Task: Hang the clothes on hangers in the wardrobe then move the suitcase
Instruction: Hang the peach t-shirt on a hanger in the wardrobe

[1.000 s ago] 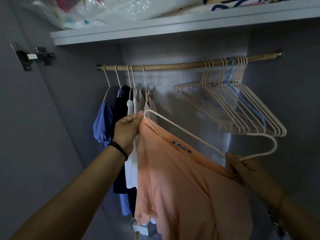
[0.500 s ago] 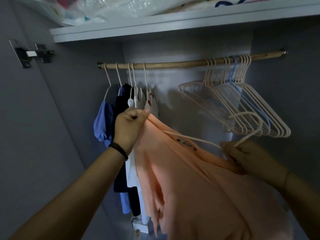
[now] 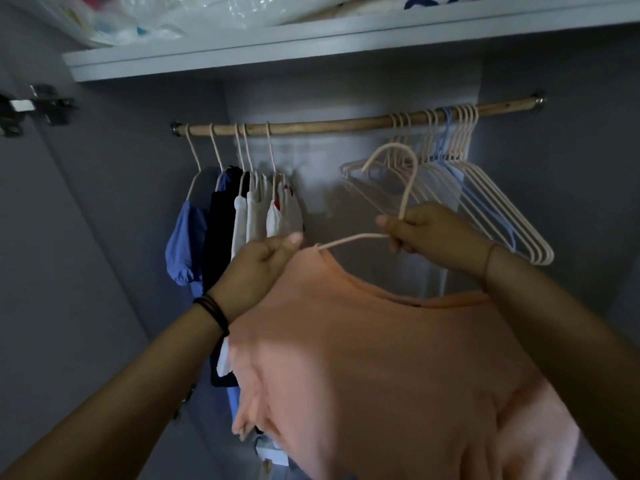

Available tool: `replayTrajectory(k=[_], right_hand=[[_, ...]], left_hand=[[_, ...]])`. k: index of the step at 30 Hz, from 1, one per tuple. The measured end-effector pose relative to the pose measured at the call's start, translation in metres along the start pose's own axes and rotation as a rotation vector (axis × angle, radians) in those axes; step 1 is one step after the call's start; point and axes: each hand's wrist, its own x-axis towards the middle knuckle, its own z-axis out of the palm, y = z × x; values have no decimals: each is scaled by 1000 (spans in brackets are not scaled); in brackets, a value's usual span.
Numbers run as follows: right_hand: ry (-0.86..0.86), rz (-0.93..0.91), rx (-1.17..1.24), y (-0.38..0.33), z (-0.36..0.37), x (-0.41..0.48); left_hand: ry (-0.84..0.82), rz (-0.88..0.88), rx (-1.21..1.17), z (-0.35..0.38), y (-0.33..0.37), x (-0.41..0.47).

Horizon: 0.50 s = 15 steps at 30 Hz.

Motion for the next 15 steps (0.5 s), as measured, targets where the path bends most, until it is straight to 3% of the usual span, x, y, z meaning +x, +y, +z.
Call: replayTrajectory(k=[4,11,15], right_hand=[[-38,24,44,-2,-9,5],[-199,-36,255,5,-3,2],[-160,-53,268,20,-4,-3]], left_hand=[[-122,108,149,-15,-9,-3],[-2,100,-14,-27,-9,-3],[80,47,-65,-35,-20,-11]])
